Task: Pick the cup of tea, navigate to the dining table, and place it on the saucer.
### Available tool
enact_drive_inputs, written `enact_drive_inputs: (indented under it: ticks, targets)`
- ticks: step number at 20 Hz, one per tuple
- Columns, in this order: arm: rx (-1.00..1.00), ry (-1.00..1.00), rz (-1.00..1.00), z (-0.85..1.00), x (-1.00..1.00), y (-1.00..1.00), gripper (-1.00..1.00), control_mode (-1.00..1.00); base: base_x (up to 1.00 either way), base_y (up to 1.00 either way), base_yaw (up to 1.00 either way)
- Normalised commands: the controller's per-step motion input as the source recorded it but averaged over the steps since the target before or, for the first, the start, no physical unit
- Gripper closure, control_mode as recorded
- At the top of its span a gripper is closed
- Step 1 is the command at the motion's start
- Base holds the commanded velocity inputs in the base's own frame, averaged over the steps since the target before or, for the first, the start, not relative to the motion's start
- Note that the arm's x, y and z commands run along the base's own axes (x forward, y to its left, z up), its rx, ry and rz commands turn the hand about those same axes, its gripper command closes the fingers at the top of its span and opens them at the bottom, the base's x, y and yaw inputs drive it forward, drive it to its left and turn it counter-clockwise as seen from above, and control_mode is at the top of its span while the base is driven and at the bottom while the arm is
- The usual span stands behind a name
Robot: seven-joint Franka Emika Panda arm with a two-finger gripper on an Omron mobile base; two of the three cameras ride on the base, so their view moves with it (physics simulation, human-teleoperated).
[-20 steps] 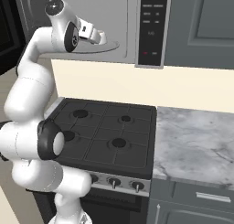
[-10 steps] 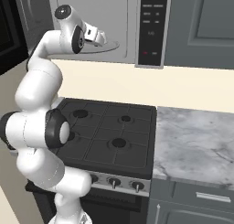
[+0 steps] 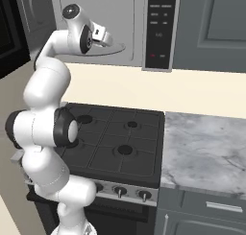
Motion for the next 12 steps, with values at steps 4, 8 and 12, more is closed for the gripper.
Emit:
enact_drive_inputs:
  ticks: [4, 8, 12]
  targets:
    - [-0.01, 0.02, 0.00, -0.01, 0.30, 0.00, -1.00, -1.00, 0.00, 0.00, 0.00]
    - [-0.02, 0.00, 0.00, 0.00, 0.33, 0.00, -1.00, -1.00, 0.00, 0.00, 0.00]
    - [-0.01, 0.00, 0.00, -0.03, 0.18, 0.00, -1.00, -1.00, 0.00, 0.00, 0.00]
